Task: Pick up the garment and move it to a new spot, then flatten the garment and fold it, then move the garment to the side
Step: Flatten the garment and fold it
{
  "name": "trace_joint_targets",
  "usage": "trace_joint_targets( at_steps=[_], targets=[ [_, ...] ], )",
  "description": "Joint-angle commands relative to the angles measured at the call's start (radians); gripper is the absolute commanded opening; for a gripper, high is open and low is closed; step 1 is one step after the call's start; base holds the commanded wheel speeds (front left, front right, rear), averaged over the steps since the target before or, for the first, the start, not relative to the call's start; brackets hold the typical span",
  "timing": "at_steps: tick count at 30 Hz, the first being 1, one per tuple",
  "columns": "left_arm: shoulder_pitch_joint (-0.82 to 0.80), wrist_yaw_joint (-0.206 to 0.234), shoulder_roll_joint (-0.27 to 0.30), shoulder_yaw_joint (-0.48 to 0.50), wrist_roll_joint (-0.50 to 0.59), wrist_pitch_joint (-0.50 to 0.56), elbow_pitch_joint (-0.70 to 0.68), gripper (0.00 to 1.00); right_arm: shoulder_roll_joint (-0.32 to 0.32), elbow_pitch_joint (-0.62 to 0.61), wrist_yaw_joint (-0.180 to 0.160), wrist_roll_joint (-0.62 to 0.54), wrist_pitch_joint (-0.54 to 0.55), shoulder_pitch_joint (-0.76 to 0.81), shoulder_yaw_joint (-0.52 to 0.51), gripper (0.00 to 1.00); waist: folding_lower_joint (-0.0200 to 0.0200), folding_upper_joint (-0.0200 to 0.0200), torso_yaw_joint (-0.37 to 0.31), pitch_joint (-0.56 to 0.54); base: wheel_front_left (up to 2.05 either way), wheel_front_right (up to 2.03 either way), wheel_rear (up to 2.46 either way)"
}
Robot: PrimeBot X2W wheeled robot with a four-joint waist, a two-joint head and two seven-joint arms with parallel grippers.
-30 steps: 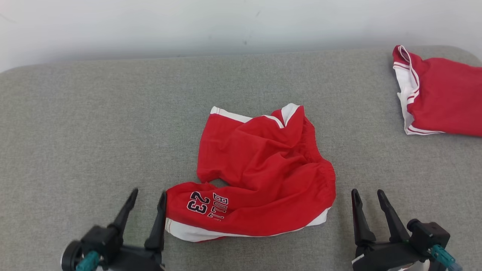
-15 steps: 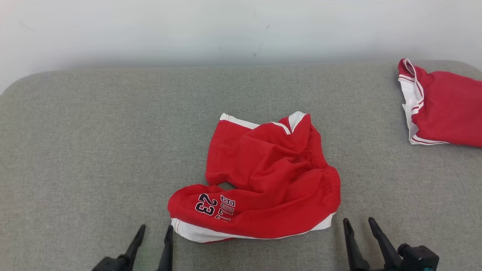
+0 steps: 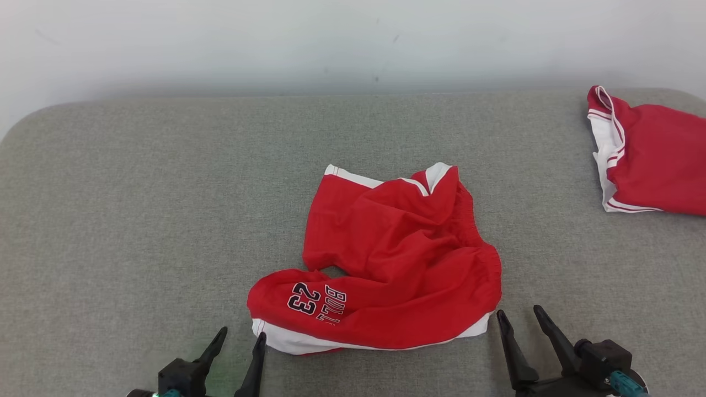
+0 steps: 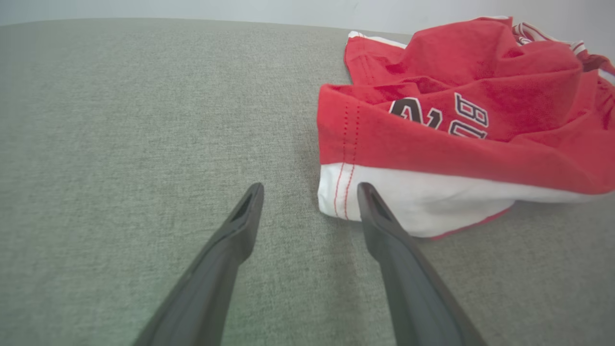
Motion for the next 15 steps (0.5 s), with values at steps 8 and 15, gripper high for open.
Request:
trace_joint_targets(
  at_steps=[8, 15],
  targets=[
    [-0.075, 0.002, 0.025, -0.074, -0.046, -0.003, 0.091, 1.0, 0.017, 0.003, -0.003, 0.01, 0.0, 0.006, 0.002, 1.0, 0.0, -0.0001, -0.037, 0.006, 0.0, 0.0, 0.0],
    [-0.087, 0.002, 0.03, -0.129, -0.1, -0.003, 0.13, 0.0, 0.022, -0.007, -0.003, 0.002, 0.0, 0.024, -0.028, 1.0, 0.0, -0.0001, -0.042, -0.003, 0.0, 0.0, 0.0]
  ],
)
